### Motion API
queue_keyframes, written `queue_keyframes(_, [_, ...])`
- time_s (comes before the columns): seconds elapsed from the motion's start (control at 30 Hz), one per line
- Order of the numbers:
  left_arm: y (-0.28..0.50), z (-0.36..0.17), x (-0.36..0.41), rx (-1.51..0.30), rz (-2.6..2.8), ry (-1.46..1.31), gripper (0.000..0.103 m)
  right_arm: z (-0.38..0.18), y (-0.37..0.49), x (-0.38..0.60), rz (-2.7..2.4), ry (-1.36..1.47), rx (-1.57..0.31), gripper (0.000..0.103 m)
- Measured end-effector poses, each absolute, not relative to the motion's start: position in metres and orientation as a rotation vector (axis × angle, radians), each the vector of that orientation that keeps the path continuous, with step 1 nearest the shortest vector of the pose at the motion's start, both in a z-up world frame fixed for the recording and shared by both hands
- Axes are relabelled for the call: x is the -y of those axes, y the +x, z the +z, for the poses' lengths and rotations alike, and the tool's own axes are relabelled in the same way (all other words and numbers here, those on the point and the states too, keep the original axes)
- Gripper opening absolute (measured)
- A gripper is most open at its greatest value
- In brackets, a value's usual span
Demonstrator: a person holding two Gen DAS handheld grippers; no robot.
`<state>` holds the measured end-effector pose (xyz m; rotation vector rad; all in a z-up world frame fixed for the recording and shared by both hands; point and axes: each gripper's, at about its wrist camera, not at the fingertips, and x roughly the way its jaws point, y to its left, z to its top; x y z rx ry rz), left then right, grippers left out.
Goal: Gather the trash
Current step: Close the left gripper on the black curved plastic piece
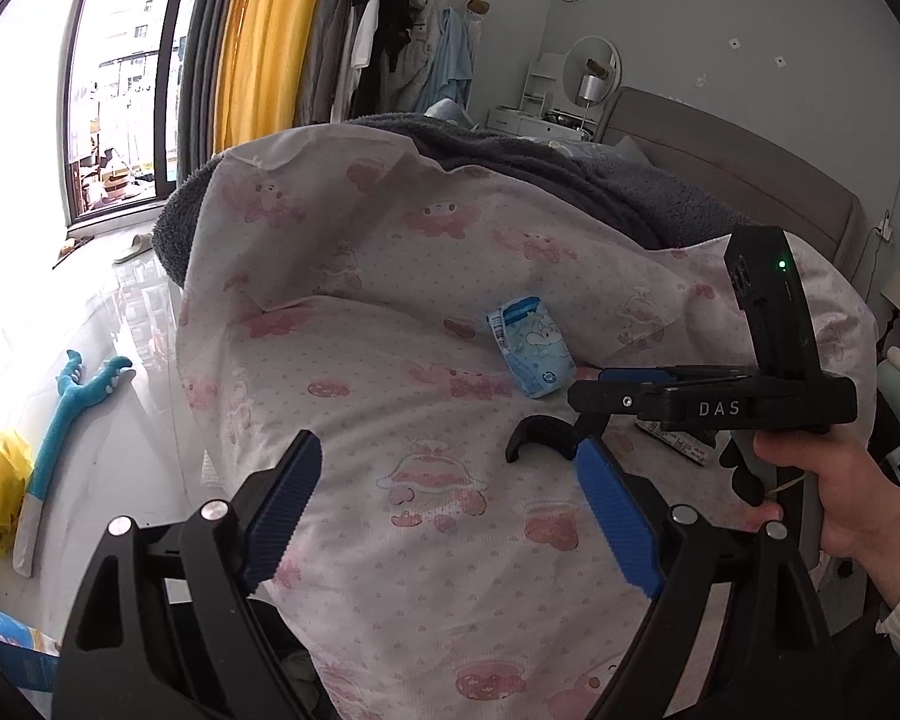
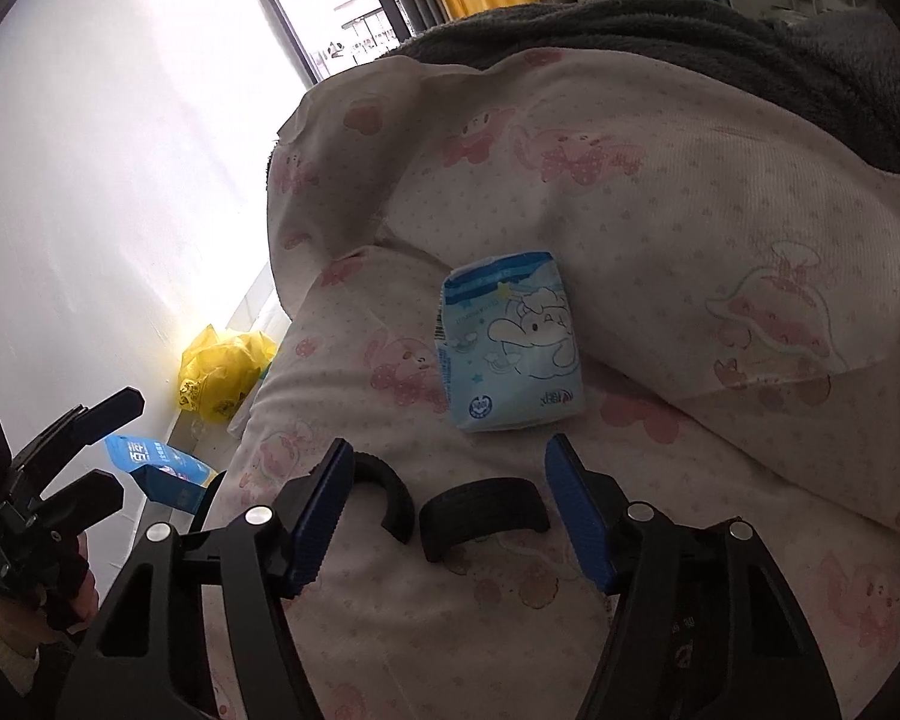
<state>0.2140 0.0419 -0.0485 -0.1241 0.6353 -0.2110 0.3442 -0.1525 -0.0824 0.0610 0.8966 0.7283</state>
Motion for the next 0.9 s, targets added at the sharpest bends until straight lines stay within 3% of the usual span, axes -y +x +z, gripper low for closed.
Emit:
queue_keyframes(0.33, [0.228,-0.066,-0.022,-0.695,-0.233,-0.122,0.089,-0.094,0.344,0.159,0.745,0.065,-0.939,0.065])
queue_keyframes(0.9, [0.244,-0.085,0.016,-0.751,-0.268,-0.088,0.089,-0.101,0.35,0.167,0.781,0.11,-0.969,0.046])
